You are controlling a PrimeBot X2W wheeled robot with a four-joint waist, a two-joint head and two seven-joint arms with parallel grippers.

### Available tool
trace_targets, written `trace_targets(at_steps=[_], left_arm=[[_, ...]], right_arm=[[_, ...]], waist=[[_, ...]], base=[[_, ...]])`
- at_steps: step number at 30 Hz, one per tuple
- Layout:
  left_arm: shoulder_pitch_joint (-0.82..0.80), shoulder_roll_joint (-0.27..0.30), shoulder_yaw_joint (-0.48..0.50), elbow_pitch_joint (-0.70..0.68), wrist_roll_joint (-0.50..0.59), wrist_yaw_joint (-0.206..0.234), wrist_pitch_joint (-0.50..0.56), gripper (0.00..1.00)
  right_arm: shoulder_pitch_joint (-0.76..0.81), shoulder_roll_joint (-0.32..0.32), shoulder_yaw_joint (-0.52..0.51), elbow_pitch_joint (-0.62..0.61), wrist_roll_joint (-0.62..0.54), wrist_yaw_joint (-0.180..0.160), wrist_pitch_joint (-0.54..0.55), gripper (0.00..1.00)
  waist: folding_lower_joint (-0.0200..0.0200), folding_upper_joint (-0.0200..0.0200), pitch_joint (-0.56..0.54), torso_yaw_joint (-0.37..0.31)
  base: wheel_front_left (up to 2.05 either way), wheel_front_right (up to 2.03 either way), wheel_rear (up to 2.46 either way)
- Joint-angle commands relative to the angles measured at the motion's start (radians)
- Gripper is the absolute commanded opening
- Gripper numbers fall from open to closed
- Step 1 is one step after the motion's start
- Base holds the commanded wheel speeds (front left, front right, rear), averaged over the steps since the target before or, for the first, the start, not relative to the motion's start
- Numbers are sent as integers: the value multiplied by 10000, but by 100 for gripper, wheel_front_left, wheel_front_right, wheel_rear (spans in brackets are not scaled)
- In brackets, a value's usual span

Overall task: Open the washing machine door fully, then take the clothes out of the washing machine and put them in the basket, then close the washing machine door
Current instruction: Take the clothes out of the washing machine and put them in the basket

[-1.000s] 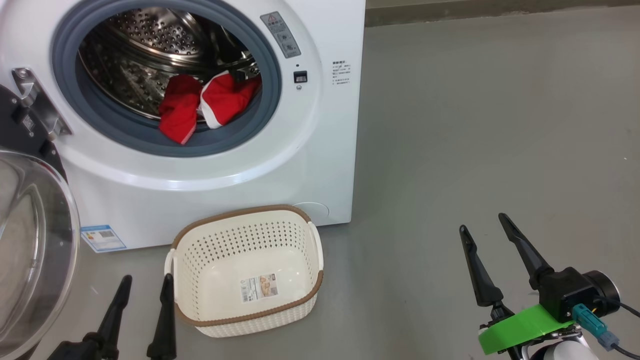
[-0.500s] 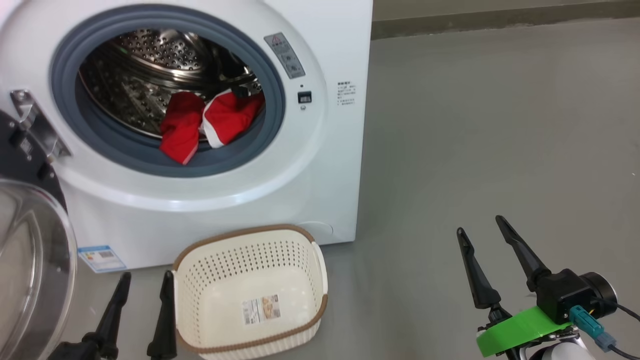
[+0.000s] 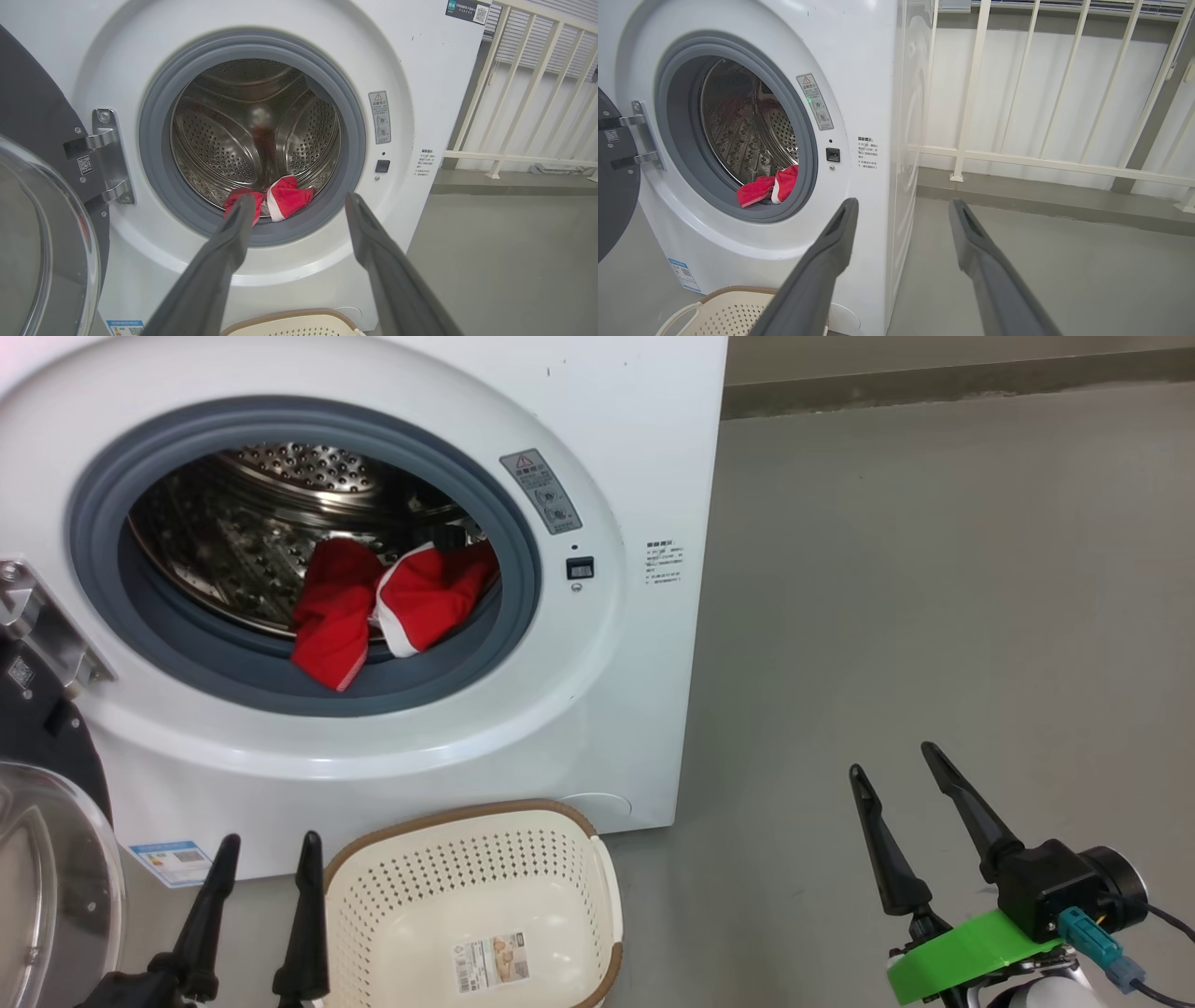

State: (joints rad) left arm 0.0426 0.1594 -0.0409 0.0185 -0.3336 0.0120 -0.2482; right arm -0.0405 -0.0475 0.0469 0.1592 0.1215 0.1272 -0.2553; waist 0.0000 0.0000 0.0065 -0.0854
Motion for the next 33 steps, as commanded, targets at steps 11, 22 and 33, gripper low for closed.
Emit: trace_targets(at_steps=[11,22,33], left_arm=[[-169,80,328,-382,55,214,-105,100],[-169,84,270,-485,109,434,-47,100],[-996,116,180,-267,218,639,108,100]], right_arm=[[-186,-28,320,-176,38,35,-65,100],[-129,-28,391,-176,7,35,-65,100],[-341,-28,355,-303,-21,35,-65,100]], waist=[[0,0,12,51],[0,0,87,129],[0,0,669,334]], base=[[0,0,0],[0,0,0],[0,0,0]])
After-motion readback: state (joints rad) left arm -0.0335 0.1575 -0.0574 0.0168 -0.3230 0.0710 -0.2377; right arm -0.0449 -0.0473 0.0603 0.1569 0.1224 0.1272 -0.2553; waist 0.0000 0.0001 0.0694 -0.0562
